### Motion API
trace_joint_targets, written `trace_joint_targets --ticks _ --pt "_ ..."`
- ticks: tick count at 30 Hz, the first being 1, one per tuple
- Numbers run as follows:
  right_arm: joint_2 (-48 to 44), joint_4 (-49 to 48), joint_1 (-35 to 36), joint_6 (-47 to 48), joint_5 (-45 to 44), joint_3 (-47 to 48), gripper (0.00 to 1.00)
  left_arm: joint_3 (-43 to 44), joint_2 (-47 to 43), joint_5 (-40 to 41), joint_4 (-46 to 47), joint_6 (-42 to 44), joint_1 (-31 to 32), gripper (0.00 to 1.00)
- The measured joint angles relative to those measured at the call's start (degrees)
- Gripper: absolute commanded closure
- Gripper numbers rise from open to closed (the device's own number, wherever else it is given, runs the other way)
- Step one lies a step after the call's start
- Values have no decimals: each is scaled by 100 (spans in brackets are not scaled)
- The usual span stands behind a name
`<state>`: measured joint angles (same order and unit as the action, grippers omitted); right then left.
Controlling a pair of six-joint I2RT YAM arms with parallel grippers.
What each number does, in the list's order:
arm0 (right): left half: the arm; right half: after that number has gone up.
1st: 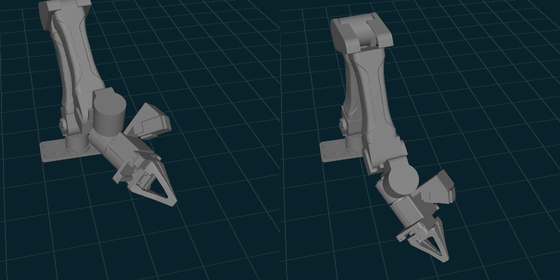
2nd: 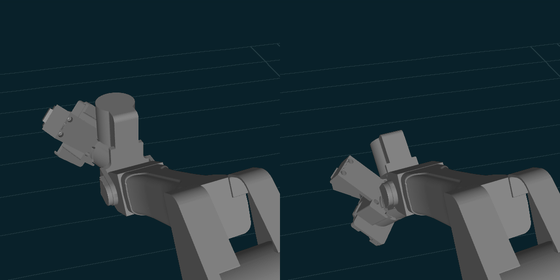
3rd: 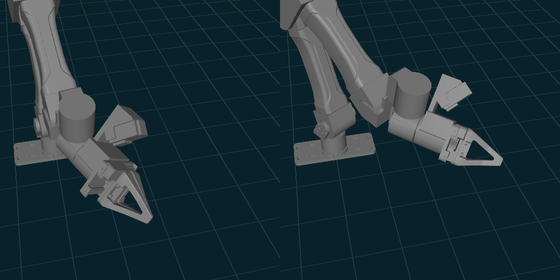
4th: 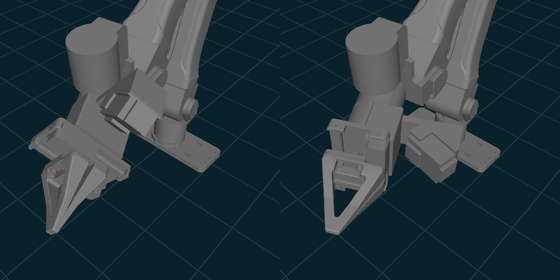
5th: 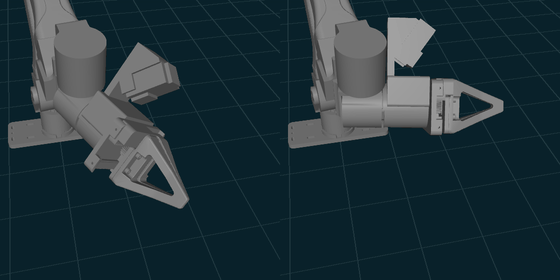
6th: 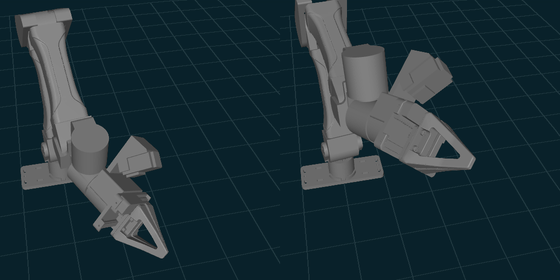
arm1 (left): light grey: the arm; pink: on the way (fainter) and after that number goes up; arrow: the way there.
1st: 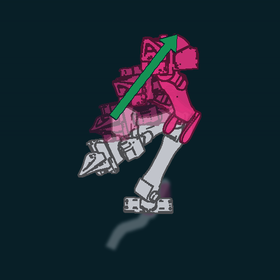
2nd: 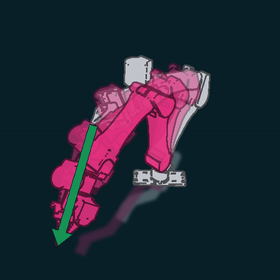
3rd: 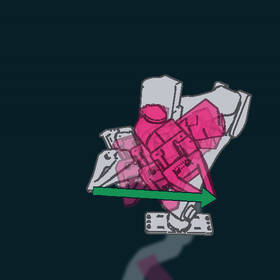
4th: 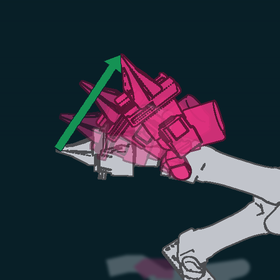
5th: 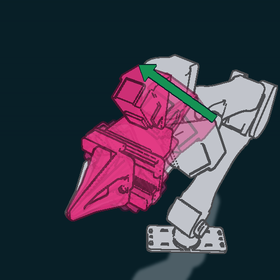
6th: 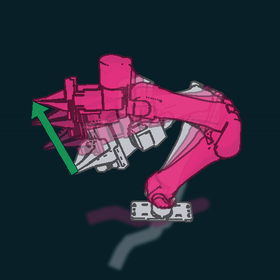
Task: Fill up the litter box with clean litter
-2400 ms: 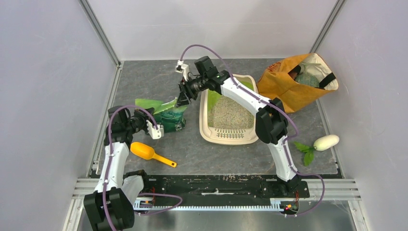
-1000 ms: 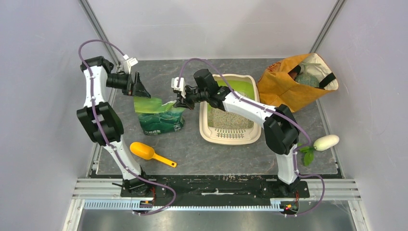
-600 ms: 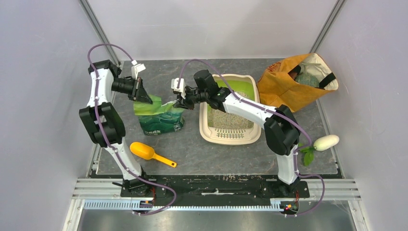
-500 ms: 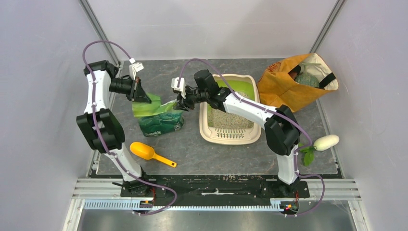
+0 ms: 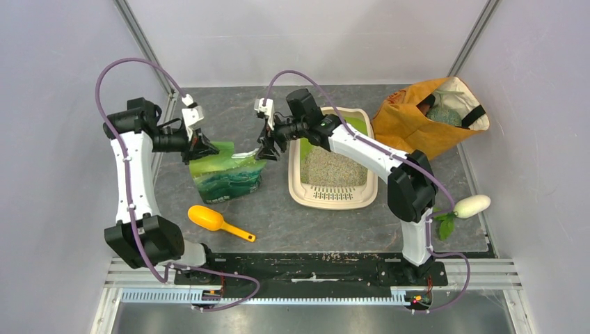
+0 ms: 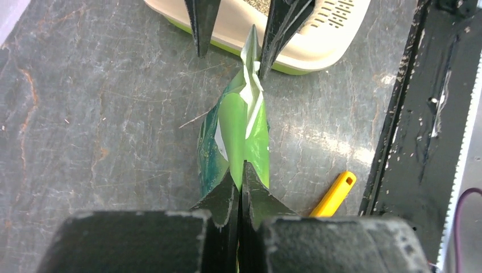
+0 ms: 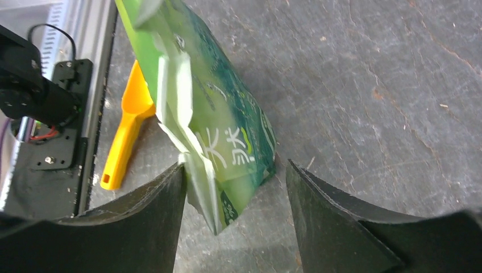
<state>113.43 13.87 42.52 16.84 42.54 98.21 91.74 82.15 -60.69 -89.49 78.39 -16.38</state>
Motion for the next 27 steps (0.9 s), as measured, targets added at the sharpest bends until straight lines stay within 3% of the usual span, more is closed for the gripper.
trace_joint_targets --ticks 4,6,10,12,13,17,19,23,27 --pt "68 -33 61 -219 120 214 39 -212 -101 31 2 619 -2 98" --pt "140 -55 101 -284 142 238 38 -321 -122 55 13 1064 -4 98" --pt "291 -39 177 -337 157 238 19 -664 -313 59 229 1366 -7 98" --pt "328 -22 223 -337 146 238 20 -730 -426 46 501 1362 -4 98" --pt "332 -26 251 -323 129 238 24 -734 -468 33 621 1362 -4 98" --pt "341 -129 337 -330 33 243 80 -741 -643 -149 1117 1357 -4 98" --pt "391 -223 374 -501 -236 291 100 -750 -717 -236 1233 1381 -4 98" --pt "562 -254 378 -855 -807 573 100 -782 -839 -291 1084 1908 -24 98" --pt "573 -205 393 -1132 -1071 610 100 -905 -894 -162 531 2986 -11 98"
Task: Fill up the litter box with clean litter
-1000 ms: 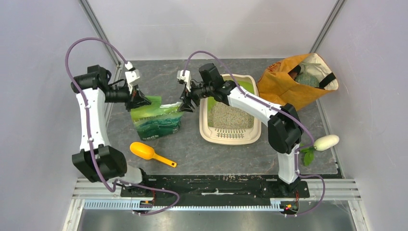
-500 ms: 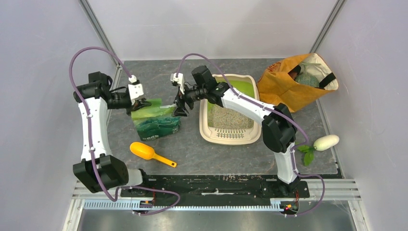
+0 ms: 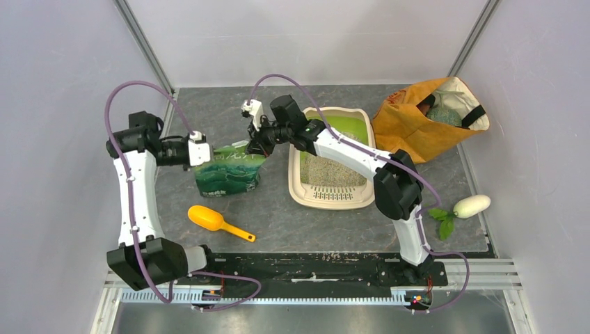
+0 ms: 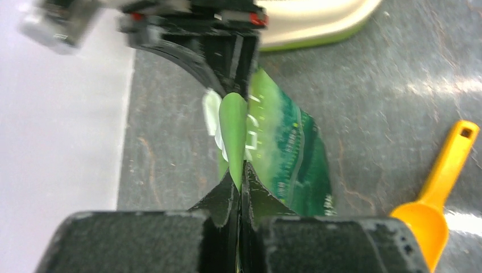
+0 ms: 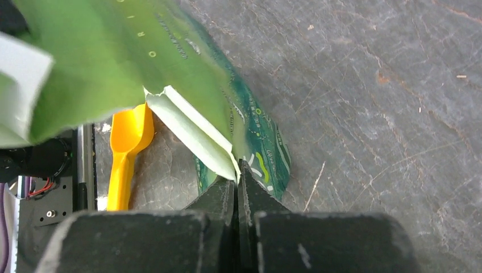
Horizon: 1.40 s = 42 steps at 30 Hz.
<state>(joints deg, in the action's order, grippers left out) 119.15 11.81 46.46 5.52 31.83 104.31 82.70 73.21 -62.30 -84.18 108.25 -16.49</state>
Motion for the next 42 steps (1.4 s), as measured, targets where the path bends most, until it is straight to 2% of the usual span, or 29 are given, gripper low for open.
trace_joint_targets --ticks 7,8,10,11,12,13,15,22,31,39,42 --pt "-15 103 48 -264 -37 -105 100 -1051 -26 909 -240 800 13 98" --pt "-28 76 70 -271 -33 -173 94 -1071 42 1012 -245 852 11 98" --pt "-63 55 85 -271 37 -291 54 -1071 114 1128 -256 909 11 98" --pt "-76 50 85 -306 85 -317 39 -1071 127 1174 -269 927 13 98" --pt "-105 87 76 -295 142 -341 27 -1071 127 1266 -275 935 11 98" --pt "-129 146 55 -306 212 -354 24 -1071 127 1331 -313 946 7 98" --pt "-188 295 -26 -273 361 -356 25 -1069 120 1440 -396 953 -7 98" --pt "-525 638 -389 -186 686 -192 37 -927 33 1416 -455 964 -15 98" --pt "-533 986 -468 122 529 555 38 -498 -17 1056 -514 968 -15 98" --pt "-393 1451 -415 656 337 1084 52 -466 -170 872 -505 968 -15 98" --pt "-273 1526 -380 780 293 1163 53 -466 -175 835 -507 968 -15 98"
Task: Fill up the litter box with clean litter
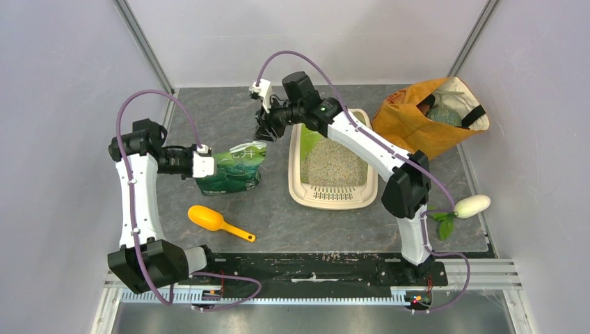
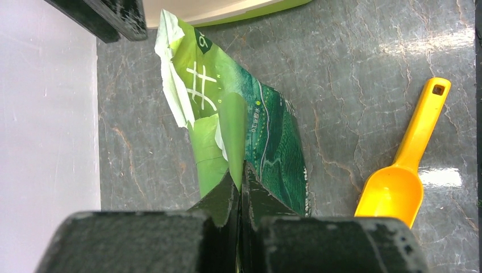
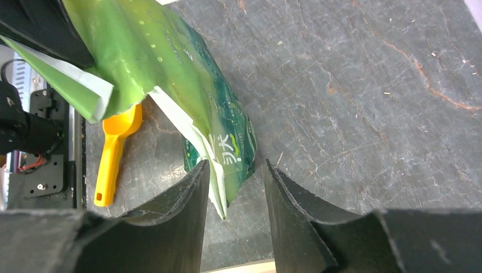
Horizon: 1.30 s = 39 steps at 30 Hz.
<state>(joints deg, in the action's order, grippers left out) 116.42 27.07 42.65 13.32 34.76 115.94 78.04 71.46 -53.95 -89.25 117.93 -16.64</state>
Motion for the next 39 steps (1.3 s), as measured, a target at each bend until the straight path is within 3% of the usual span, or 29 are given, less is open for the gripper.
trace_joint_targets --ticks 27,39 --pt "625 387 339 949 138 614 60 0 -2 -11 -7 0 0 98" --pt "870 481 369 1078 26 935 74 0 -2 -9 0 2 0 98"
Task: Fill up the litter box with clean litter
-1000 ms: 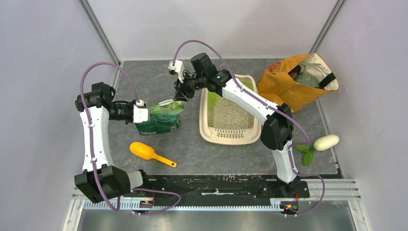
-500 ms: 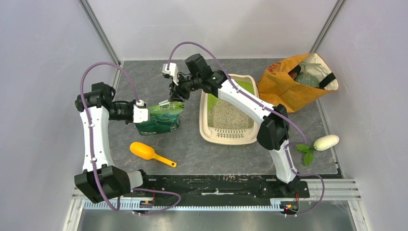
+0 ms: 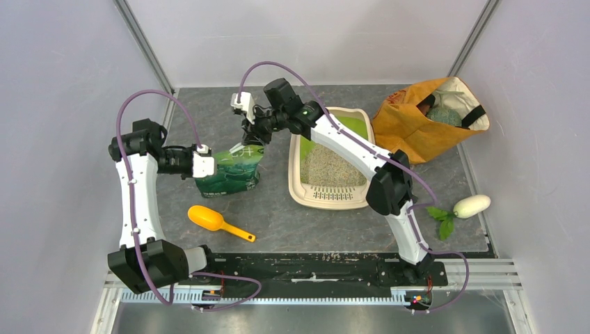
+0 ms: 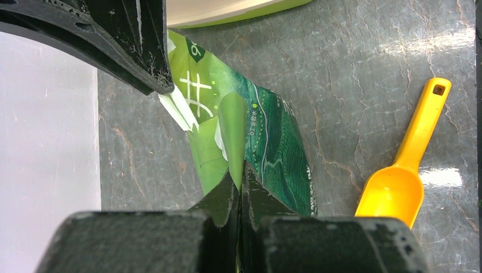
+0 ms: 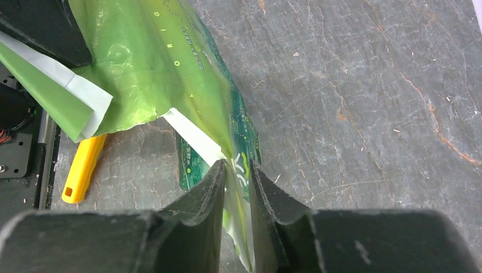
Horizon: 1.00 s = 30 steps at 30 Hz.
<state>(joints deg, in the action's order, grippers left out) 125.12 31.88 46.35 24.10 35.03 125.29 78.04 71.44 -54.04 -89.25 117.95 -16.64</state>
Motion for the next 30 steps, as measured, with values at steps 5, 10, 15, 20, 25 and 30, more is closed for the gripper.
trace_joint_targets --ticks 5,10,15,20,25,30 --pt "24 -2 15 -9 33 20 100 0 -4 0 4 0 0 98" --pt "24 4 20 -7 46 44 100 0 -44 -28 179 -9 0 98" --pt "22 -9 -13 -96 105 44 100 -120 -339 -258 1945 -1875 2 98" --pt "22 -7 -15 -282 142 42 100 -708 -741 -240 3836 -3753 -4 90" --pt "22 9 -33 -501 201 35 100 -988 -780 -236 4385 -4181 -4 71" --pt "20 17 -39 -704 269 -17 100 -997 -767 -243 4546 -4354 -4 58"
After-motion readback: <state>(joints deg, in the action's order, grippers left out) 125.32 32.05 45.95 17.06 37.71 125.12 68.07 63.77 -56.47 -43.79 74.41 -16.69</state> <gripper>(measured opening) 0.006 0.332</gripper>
